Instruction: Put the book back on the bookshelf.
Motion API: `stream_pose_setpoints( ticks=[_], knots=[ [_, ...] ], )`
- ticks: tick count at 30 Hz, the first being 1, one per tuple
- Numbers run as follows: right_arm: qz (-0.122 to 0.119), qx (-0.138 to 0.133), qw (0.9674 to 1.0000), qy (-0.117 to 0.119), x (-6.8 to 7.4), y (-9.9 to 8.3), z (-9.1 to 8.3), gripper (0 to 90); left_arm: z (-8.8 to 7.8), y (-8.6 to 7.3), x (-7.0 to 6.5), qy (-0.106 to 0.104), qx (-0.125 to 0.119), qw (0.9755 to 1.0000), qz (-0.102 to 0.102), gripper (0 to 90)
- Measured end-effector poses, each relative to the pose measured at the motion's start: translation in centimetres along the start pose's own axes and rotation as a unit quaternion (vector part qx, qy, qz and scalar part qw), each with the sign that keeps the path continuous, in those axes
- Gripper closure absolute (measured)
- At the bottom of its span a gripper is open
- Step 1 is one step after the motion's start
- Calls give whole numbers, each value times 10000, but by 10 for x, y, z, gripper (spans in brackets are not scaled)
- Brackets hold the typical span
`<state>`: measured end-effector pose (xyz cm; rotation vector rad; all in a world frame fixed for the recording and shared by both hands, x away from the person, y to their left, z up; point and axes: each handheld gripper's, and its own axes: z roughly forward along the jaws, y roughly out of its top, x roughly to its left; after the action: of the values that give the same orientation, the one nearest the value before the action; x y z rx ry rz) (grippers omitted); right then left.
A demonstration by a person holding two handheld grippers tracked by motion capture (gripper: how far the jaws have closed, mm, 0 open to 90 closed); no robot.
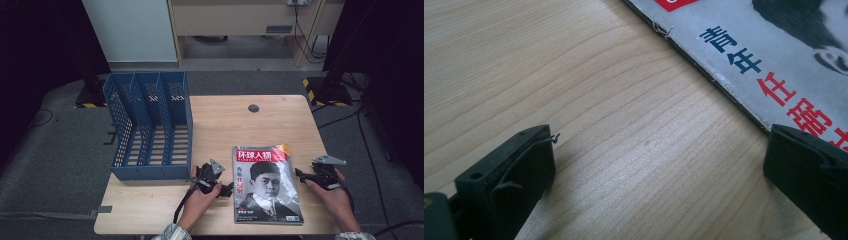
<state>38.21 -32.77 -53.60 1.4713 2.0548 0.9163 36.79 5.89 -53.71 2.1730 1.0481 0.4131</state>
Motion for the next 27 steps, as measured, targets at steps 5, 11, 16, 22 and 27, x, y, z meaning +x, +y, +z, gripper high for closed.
stream_pose_setpoints(
  ticks=[5,11,16,22,27],
  knots=[
    [140,-91,9998,-81,2,3,-9,226,-4,2,0,-86,-183,9997,-129,45],
    [223,-136,9996,105,8,5,-17,171,-9,6,-12,-343,-382,9986,-99,54],
    [220,-238,9987,390,16,8,-19,112,-11,9,-28,-568,-519,9970,-32,65],
    [92,-189,9971,735,27,10,-12,81,-8,10,-41,-690,-481,9964,101,74],
    [-96,-4,9961,872,38,9,-6,113,-7,10,-50,-683,-538,9961,153,95]
  ],
)
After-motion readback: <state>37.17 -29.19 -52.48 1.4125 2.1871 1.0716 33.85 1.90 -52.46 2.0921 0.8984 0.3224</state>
